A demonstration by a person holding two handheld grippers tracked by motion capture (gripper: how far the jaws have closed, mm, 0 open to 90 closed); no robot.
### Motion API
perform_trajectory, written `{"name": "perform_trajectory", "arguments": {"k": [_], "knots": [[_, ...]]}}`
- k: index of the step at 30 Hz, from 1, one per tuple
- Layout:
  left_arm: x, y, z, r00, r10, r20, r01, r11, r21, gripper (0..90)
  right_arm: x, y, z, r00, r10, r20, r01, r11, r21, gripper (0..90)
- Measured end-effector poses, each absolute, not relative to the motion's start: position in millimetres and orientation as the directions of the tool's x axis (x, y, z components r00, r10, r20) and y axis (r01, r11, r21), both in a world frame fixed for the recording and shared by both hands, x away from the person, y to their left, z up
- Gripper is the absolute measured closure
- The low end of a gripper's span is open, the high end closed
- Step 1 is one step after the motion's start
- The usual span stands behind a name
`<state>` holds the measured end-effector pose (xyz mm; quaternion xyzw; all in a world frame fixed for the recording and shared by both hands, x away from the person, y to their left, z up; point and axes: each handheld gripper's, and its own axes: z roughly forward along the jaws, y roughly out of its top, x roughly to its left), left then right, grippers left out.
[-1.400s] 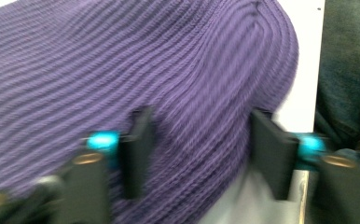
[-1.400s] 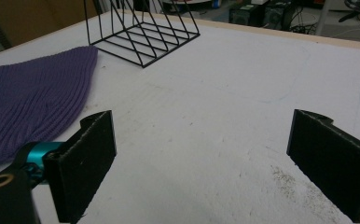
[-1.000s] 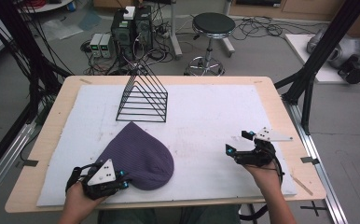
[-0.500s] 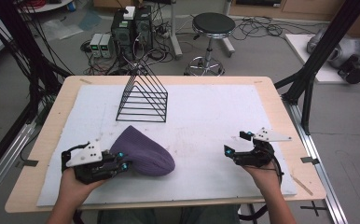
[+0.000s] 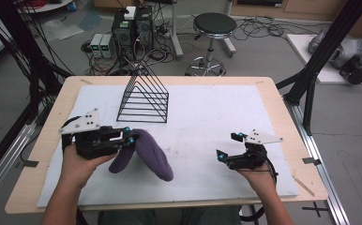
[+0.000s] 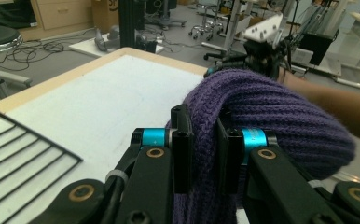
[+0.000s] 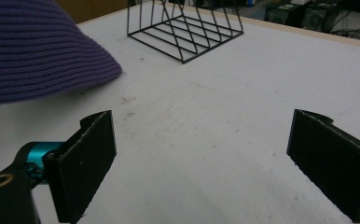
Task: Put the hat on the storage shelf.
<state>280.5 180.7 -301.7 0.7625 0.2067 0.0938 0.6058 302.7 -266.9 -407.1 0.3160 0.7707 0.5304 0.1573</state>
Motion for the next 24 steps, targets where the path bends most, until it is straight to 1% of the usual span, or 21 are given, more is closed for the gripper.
{"name": "perform_trajectory", "arguments": {"k": [1,2,6,9,10,11,16,18,19,21,22,24], "knots": [[280.5,180.7,-301.7,0.897,0.429,-0.107,0.201,-0.181,0.963,79.5,302.7,-266.9,-407.1,-0.751,0.654,0.093,0.320,0.238,0.917,7.2],[285.4,174.8,-295.3,0.900,0.423,-0.104,0.196,-0.180,0.964,79.5,302.3,-259.4,-407.9,-0.775,0.625,0.093,0.308,0.246,0.919,7.2],[291.7,167.6,-286.4,0.901,0.423,-0.093,0.184,-0.181,0.966,79.5,300.8,-246.6,-408.5,-0.804,0.587,0.093,0.295,0.260,0.920,7.2],[296.1,162.3,-278.1,0.901,0.426,-0.079,0.172,-0.184,0.968,79.5,298.9,-228.9,-406.3,-0.836,0.545,0.066,0.253,0.276,0.927,7.2],[297.4,161.2,-275.5,0.900,0.429,-0.079,0.171,-0.182,0.968,79.5,298.9,-228.9,-406.3,-0.836,0.545,0.066,0.253,0.276,0.927,7.2],[299.8,159.4,-270.9,0.898,0.434,-0.076,0.168,-0.177,0.970,79.5,298.4,-219.2,-405.7,-0.850,0.523,0.059,0.237,0.280,0.930,7.2],[303.3,155.0,-263.9,0.899,0.432,-0.078,0.169,-0.175,0.970,79.4,300.0,-196.2,-408.4,-0.869,0.493,0.048,0.223,0.303,0.926,7.2],[303.8,153.7,-263.2,0.900,0.429,-0.080,0.170,-0.176,0.970,79.4,300.8,-191.3,-408.7,-0.873,0.485,0.048,0.219,0.302,0.928,7.2],[304.9,151.3,-263.0,0.901,0.426,-0.079,0.171,-0.182,0.968,79.4,301.9,-180.8,-409.5,-0.880,0.472,0.048,0.212,0.301,0.930,7.2],[306.0,150.4,-263.4,0.902,0.424,-0.082,0.175,-0.184,0.967,79.4,302.2,-175.1,-410.2,-0.882,0.468,0.054,0.215,0.297,0.931,7.2],[307.7,147.9,-264.9,0.900,0.427,-0.086,0.182,-0.190,0.965,79.3,303.6,-162.8,-413.3,-0.881,0.469,0.056,0.215,0.292,0.932,7.3],[308.7,145.6,-266.4,0.899,0.429,-0.087,0.189,-0.202,0.961,79.3,303.9,-153.8,-415.5,-0.886,0.459,0.067,0.219,0.286,0.933,7.5]]}}
